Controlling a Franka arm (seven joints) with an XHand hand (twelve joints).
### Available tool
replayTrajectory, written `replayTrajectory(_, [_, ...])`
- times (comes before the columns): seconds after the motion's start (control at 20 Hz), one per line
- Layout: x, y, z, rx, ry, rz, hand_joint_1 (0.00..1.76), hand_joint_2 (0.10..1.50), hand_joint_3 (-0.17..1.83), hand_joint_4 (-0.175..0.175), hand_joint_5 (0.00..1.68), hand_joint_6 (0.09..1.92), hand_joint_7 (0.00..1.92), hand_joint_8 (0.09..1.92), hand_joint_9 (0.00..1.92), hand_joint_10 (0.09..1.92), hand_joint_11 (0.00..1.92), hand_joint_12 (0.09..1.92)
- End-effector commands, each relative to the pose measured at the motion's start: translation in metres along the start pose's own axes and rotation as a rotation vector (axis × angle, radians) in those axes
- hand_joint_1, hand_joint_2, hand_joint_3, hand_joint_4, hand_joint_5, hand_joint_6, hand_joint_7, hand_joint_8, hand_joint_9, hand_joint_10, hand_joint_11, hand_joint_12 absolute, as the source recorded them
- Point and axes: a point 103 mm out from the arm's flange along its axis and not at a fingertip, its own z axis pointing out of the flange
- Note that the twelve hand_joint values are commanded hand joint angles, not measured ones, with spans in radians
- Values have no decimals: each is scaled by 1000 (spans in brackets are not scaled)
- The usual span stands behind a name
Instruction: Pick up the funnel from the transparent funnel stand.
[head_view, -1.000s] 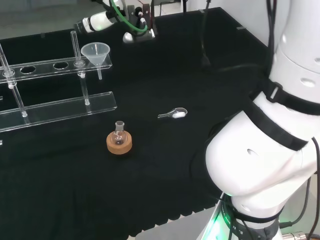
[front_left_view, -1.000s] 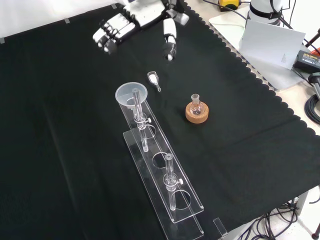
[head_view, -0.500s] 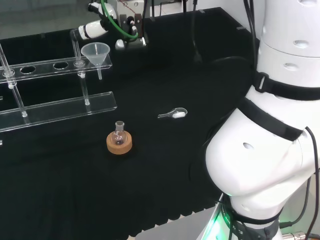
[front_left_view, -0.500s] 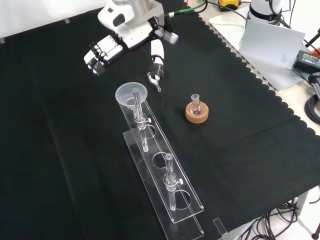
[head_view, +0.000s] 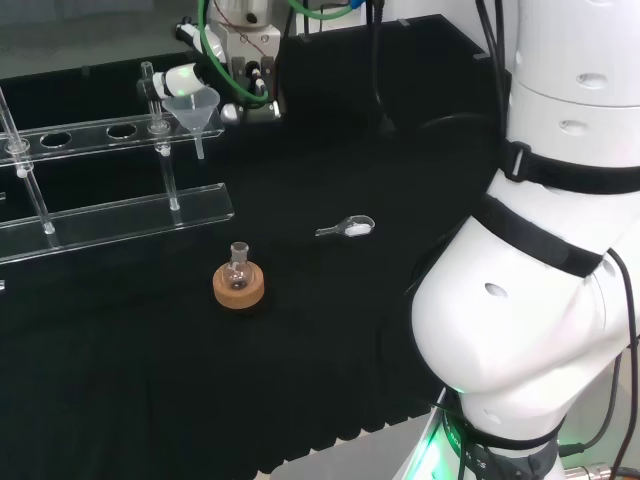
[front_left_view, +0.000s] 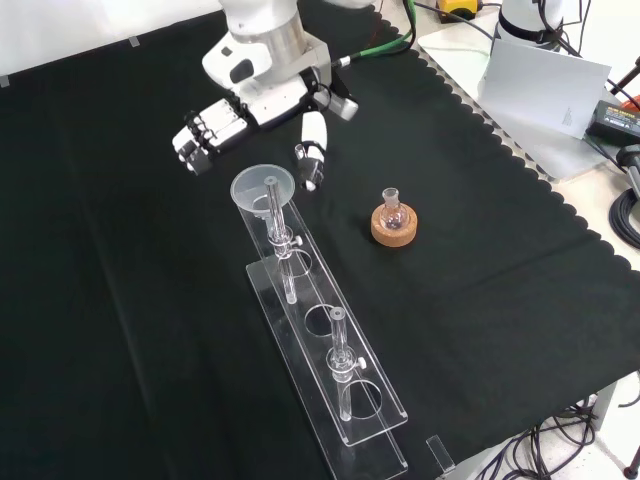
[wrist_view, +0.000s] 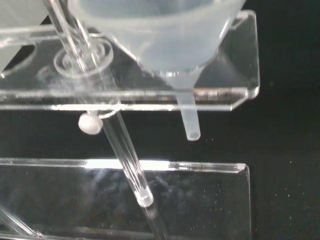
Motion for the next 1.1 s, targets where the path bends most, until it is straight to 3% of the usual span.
replayTrajectory(0.05, [2,5,22,40,-20,-7,283,664,100,29,0,87,0,87,0,87,36,87])
replayTrajectory(0.2, [1,8,29,56,-26,-7,290,683,60,28,0,87,0,87,0,87,27,111])
replayTrajectory(0.55, [3,12,39,78,-72,-28,373,718,-1,24,0,87,24,87,0,87,0,435])
replayTrajectory(0.75, [4,9,41,68,-95,-35,525,731,4,2,19,87,166,100,127,89,0,885])
replayTrajectory(1.0, [0,7,40,67,-89,-26,606,729,3,-3,205,87,309,391,174,608,0,1290])
replayTrajectory(1.1, [-1,7,39,53,-78,-27,625,732,5,-6,270,87,350,467,216,703,0,1378])
